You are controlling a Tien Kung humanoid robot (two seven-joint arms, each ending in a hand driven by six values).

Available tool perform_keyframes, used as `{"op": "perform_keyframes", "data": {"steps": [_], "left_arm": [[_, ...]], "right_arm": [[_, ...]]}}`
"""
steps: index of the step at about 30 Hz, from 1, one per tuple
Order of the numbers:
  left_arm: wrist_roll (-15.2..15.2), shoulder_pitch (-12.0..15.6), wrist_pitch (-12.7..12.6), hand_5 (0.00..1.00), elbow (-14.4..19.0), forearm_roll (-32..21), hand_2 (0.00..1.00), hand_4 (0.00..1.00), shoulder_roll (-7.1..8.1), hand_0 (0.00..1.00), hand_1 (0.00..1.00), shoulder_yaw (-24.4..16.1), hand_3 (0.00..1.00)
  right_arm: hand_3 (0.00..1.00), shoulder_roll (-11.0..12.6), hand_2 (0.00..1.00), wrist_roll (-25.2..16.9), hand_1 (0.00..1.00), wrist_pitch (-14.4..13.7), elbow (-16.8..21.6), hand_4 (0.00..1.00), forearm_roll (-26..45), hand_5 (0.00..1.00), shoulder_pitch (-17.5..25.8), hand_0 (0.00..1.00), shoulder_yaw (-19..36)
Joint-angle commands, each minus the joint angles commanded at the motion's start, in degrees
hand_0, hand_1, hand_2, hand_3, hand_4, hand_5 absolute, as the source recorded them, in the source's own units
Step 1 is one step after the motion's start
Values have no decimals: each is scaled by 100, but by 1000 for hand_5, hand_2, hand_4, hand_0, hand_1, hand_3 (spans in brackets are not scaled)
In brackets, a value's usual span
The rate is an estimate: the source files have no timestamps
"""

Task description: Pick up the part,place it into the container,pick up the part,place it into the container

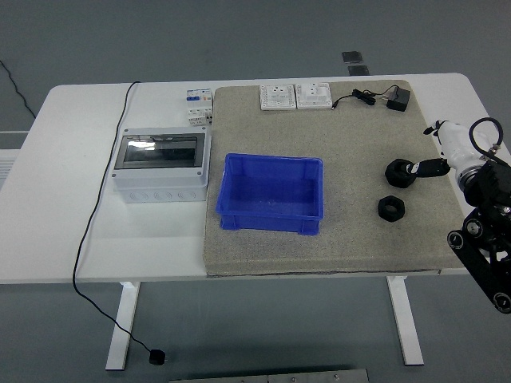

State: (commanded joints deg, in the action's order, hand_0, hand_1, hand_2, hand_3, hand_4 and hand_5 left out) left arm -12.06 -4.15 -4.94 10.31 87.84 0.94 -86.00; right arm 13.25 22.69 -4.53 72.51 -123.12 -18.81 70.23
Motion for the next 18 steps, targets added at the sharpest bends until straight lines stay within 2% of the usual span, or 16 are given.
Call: {"op": "perform_keyframes", "data": {"steps": [3, 5, 7, 9, 10, 14, 15, 16, 18], "left_arm": [[3, 5, -3, 510, 0, -39, 675, 661, -4, 734, 653, 22, 607], [6, 10, -5, 509, 0, -71, 675, 660, -8, 733, 653, 40, 605], [7, 7, -1, 509, 0, -56, 675, 660, -11, 733, 653, 33, 605], [5, 2, 5, 509, 0, -29, 675, 660, -11, 733, 653, 19, 605], [4, 1, 6, 509, 0, -17, 676, 659, -10, 733, 653, 11, 604], [5, -1, 0, 509, 0, 1, 676, 659, -4, 733, 653, -5, 604], [6, -2, -1, 509, 0, 3, 676, 659, -2, 733, 653, -7, 604], [7, -3, -3, 508, 0, 10, 675, 658, -1, 734, 653, -10, 603], [8, -7, -3, 508, 0, 21, 675, 658, 2, 734, 653, -15, 603]], "right_arm": [[724, -42, 729, -202, 532, -286, -12, 924, 191, 385, 102, 418, 72], [728, -66, 726, -440, 538, -606, -16, 932, 325, 356, 193, 419, 128], [728, -54, 726, -455, 538, -778, -44, 932, 189, 356, 195, 419, 113], [728, -16, 726, -332, 538, -648, -118, 932, -18, 356, 118, 419, 32], [806, 8, 809, -258, 575, -530, -186, 938, -130, 336, 51, 425, -31], [806, 79, 809, -83, 575, -130, -475, 938, -363, 336, -212, 425, -238], [806, 91, 809, -62, 575, -76, -522, 938, -380, 336, -260, 425, -272], [850, 108, 837, -38, 581, -12, -583, 936, -395, 325, -329, 423, -323], [850, 129, 837, -14, 581, 59, -674, 936, -398, 325, -438, 423, -404]]}}
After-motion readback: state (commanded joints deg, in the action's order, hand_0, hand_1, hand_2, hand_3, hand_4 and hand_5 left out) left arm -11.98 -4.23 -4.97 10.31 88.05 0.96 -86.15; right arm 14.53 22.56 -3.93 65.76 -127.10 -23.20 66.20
